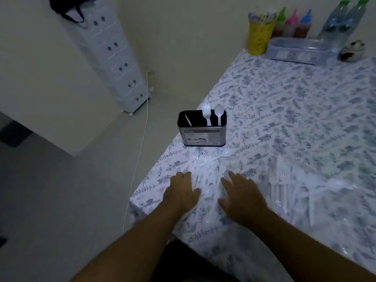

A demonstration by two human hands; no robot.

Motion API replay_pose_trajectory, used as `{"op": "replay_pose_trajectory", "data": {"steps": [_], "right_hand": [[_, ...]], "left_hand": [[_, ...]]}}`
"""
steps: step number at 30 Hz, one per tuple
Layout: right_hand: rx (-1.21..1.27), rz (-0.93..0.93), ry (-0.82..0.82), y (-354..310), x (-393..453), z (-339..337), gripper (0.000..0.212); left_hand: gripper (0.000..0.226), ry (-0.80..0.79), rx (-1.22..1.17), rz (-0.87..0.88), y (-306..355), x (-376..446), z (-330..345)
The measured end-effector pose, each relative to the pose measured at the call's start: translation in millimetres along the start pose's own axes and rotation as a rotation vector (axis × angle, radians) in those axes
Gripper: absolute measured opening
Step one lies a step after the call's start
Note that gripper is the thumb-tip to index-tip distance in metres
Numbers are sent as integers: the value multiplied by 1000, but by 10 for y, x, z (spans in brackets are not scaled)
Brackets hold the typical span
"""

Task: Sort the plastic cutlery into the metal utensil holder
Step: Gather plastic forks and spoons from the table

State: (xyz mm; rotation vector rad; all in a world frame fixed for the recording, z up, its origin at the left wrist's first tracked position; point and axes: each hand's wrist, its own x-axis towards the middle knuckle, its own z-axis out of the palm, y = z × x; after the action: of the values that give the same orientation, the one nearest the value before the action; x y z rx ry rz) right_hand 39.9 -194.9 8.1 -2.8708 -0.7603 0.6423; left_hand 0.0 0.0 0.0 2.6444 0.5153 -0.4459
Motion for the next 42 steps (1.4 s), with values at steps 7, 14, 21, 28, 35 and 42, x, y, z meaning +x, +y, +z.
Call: {"op": "replay_pose_trajectory", "data": {"steps": [7,14,21,28,35,42], "right_hand": [[126,-35,-55,-238,219,355,73],[56,-120,-88,-338,436,538,72],[119,197,112,-307,285,602,63],[278,104,90,-502,234,602,61],[399,235,102,-463,217,583,48],[985,443,89,-562,320,358,40]], "left_hand": [[64,-86,168,281,-329,196,320],[62,-112,99,447,-699,394,249],[32,14,-167,328,-717,561,211],[34,20,-33,203,-431,691,226],[18,-53,43,135,-282,634,186],[11,-70,-212,144,-338,448,159]]}}
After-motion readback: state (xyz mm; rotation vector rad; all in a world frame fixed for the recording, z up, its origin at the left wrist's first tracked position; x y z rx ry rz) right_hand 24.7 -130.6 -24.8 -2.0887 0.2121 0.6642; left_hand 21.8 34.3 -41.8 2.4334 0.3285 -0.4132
